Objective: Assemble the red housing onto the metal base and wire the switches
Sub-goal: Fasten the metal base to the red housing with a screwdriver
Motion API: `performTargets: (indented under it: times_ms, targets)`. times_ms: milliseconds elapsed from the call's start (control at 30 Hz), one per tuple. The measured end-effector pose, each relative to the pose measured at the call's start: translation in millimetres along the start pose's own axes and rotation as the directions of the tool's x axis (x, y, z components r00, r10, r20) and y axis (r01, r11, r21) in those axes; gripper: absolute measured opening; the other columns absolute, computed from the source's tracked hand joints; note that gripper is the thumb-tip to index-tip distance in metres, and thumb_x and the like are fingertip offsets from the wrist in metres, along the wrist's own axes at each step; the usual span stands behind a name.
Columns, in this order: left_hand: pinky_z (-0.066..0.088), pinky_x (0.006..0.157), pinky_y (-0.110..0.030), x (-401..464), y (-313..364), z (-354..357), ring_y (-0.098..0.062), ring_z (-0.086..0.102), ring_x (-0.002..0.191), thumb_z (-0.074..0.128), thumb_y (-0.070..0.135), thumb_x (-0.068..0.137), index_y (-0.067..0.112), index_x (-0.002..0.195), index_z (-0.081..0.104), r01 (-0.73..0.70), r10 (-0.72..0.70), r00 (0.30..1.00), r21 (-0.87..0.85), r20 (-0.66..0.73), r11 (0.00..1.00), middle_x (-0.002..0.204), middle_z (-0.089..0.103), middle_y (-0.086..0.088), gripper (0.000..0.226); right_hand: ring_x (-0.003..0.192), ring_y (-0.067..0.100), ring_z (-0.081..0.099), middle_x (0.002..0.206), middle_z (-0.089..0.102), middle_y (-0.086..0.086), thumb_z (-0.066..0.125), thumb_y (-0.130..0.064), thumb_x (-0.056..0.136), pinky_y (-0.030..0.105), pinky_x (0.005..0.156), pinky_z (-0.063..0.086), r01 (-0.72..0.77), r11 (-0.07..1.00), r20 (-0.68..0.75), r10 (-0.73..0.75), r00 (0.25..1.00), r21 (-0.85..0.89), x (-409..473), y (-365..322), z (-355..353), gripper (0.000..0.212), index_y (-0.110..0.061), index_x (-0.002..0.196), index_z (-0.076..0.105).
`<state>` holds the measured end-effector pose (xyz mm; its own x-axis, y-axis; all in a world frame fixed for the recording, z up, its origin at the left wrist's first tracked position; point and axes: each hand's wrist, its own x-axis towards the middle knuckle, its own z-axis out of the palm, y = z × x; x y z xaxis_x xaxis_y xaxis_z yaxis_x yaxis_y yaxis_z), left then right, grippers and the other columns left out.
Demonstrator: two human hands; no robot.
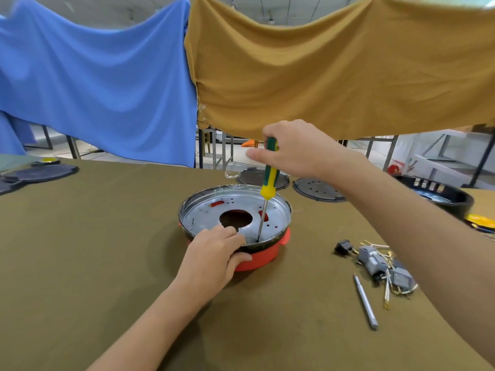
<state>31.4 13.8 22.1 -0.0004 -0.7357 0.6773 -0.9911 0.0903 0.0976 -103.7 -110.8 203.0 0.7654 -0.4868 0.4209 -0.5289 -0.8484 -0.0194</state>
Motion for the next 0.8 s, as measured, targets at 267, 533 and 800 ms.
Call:
performTargets:
  times_ms: [267, 533, 800]
  targets:
    - [0.046, 0.053, -0.038, 1.5, 4.5, -0.6, -0.019, 0.049, 0.061, 0.083, 0.028, 0.076, 0.014, 0.072, 0.063, 0.019, -0.02, 1.0, 0.039, 0.007, 0.999, 0.067, 0.053, 0.004, 0.024, 0.056, 0.016, 0.047, 0.064, 0.051, -0.003, 0.056, -0.061, 0.089, 0.028, 0.05, 0.031, -0.039, 0.999, -0.11, 0.038, 0.993, -0.008, 0.6, 0.2, 6.4, 0.046, -0.017, 0.076, 0.055]
    - [0.049, 0.057, -0.039, -1.2, 3.0, 0.1, -0.019, 0.052, 0.065, 0.079, 0.031, 0.08, 0.016, 0.077, 0.067, 0.005, -0.006, 1.0, 0.05, 0.011, 0.999, 0.072, 0.057, 0.004, 0.02, 0.052, 0.006, 0.047, 0.073, 0.055, -0.005, 0.066, -0.054, 0.086, 0.023, 0.051, 0.034, 0.006, 0.971, -0.001, -0.006, 1.0, 0.237, -5.7, -1.4, -2.0, 0.034, -0.021, 0.084, 0.059]
    - [0.048, 0.058, -0.039, -0.2, 0.7, 0.2, -0.018, 0.051, 0.066, 0.078, 0.033, 0.081, 0.017, 0.08, 0.07, 0.006, -0.007, 1.0, 0.028, 0.023, 1.0, 0.073, 0.058, 0.005, 0.018, 0.064, 0.007, 0.047, 0.086, 0.055, -0.007, 0.058, -0.033, 0.094, 0.022, 0.055, 0.033, 0.022, 0.928, 0.078, -0.055, 0.995, 0.371, -6.6, -12.7, -2.5, 0.015, -0.026, 0.107, 0.056]
